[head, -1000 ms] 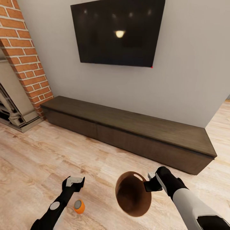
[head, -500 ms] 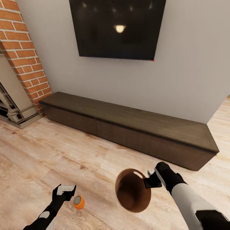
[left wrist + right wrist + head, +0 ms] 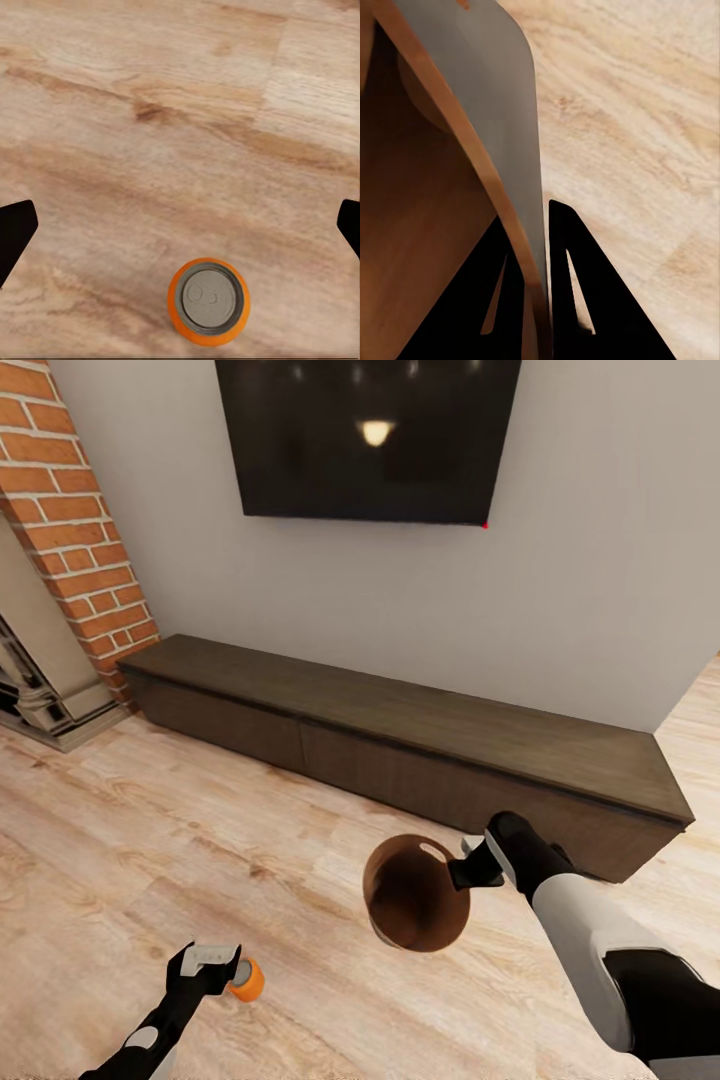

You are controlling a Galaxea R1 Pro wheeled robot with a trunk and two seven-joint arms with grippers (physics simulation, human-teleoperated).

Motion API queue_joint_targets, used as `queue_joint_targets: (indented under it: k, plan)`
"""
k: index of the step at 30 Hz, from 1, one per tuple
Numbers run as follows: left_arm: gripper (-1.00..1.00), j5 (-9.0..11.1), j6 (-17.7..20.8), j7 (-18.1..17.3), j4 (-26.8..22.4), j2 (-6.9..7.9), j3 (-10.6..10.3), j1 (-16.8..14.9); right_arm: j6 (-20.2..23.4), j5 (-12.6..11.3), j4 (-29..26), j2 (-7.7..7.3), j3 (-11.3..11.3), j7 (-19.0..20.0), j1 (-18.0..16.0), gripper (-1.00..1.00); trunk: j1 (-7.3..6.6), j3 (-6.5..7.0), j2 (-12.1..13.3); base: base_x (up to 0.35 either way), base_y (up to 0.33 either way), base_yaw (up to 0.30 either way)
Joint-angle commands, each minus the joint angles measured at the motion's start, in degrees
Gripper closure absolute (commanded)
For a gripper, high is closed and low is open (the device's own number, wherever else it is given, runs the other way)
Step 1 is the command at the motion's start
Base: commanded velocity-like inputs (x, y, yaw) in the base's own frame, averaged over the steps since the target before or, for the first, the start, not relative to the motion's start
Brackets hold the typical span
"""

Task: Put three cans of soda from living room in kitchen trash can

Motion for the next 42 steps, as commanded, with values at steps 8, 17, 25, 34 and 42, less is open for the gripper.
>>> queue_joint_targets:
  k: [8, 17, 25, 34, 42]
  plan:
    - [-1.0, -0.42, 0.03, 0.0, 0.03, -0.08, -0.39, 0.0, 0.22, -1.72, -0.11, -0.09, -0.18, 0.27, -0.19, 1.0, 1.75, -2.14, -3.23, 0.0, 0.0, 0.0]
    - [-1.0, -0.59, 0.0, 0.0, 0.04, -0.25, -0.49, 0.0, 0.22, -1.7, -0.09, -0.37, -0.25, 0.27, -1.35, 1.0, 3.73, -4.55, -6.84, 0.0, 0.0, 0.0]
    - [-1.0, -0.73, 0.06, 0.0, 0.04, -0.48, -0.53, 0.0, 0.22, -1.47, 0.0, -0.4, -0.26, 0.27, -1.64, 1.0, 5.49, -6.7, -10.05, 0.0, 0.0, 0.0]
    - [-1.0, -0.68, 0.06, 0.0, -0.04, -0.49, -0.53, 0.0, 0.22, -1.38, 0.01, -0.28, -0.19, 0.27, -1.65, 1.0, 5.71, -7.67, -10.45, 0.0, 0.0, 0.0]
    - [-1.0, -0.71, 0.45, -0.03, -0.05, -0.51, -0.53, 0.0, 0.22, -1.37, 0.01, -0.18, -0.1, 0.27, -1.65, 1.0, 5.71, -7.99, -10.45, 0.157, 0.0, 0.0]
